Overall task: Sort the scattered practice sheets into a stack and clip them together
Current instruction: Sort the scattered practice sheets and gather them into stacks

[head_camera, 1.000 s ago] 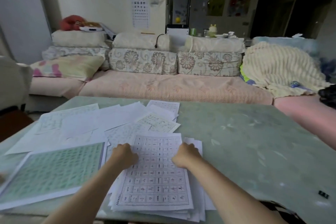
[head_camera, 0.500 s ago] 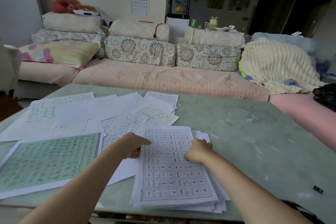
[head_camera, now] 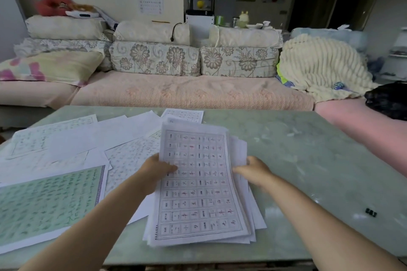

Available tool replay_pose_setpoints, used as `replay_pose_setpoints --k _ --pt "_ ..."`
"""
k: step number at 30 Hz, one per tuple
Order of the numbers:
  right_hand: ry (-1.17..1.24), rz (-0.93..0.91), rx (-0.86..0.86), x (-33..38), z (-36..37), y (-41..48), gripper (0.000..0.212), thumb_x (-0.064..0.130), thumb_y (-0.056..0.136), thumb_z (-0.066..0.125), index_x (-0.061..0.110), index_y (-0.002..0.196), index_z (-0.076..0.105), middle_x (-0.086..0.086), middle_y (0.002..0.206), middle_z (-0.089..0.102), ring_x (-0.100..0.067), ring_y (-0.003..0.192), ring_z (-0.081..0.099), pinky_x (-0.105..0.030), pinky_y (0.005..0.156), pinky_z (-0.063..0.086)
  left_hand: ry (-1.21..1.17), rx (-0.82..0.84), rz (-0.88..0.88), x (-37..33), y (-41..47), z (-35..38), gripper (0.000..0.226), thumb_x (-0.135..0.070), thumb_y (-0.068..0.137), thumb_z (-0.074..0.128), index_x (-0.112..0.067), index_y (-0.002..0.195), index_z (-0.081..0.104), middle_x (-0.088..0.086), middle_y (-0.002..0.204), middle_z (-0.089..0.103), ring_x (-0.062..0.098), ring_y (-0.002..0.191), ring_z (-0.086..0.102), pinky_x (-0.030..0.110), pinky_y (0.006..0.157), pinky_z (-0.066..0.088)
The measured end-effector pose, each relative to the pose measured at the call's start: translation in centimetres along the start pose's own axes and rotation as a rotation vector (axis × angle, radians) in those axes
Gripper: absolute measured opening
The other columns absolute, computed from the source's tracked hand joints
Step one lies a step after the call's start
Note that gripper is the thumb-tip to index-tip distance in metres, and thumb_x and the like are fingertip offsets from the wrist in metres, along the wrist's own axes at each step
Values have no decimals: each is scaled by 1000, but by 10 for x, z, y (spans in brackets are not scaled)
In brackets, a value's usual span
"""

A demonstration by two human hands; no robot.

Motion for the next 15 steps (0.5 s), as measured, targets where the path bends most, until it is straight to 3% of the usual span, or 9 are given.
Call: replay_pose_setpoints --k 2,4,6,8,10,12,15 --pt "213 -13 53 -5 4 7 47 37 65 73 16 106 64 -4 109 70 -23 102 65 -36 93 52 -54 64 7 -3 -2 3 33 5 82 69 -9 111 64 16 102 73 36 91 70 55 82 56" --pt "380 -9 134 -4 11 10 53 27 65 74 9 113 62 -7 114 70 -25 107 65 -43 102 49 -113 148 31 -5 -5 12 35 8 84 64 -9 115 61 16 105 73 37 94 70 56 83 55" --pt "404 -26 165 1 15 8 53 20 69 74 10 118 57 -6 118 68 -24 109 64 -45 103 48 -155 219 60 -8 -9 23 38 9 86 61 -11 118 59 16 107 72 37 97 70 53 82 56" --pt "413 -36 106 3 11 10 47 10 77 75 12 117 51 -3 114 65 -22 106 63 -39 95 51 -173 246 89 -12 -12 29 37 7 88 60 -13 119 59 15 108 72 37 97 70 54 83 56" --pt "477 -2 -3 -2 0 13 51 5 73 79 9 116 52 -6 111 66 -23 101 64 -35 86 52 -184 181 113 -17 -14 30 34 4 87 64 -16 114 60 13 104 73 35 92 71 54 80 57" --pt "579 43 -47 -6 -12 17 53 7 66 83 5 113 59 -8 112 68 -26 101 64 -36 91 50 -193 94 161 -24 -17 27 31 2 86 66 -17 111 61 10 99 74 31 86 73 50 73 59" --pt "602 -38 -47 6 -32 8 34 11 82 78 7 109 59 -2 107 63 -23 101 58 -31 89 42 -241 69 256 -41 -26 28 31 2 86 67 -17 111 61 8 100 74 26 83 74 42 67 59"
Point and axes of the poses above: each hand's wrist, its own y-axis towards the middle knuckle, its own z-axis out of the palm, x = y × z, the point moved 8 cm from there along y, towards the middle knuckle
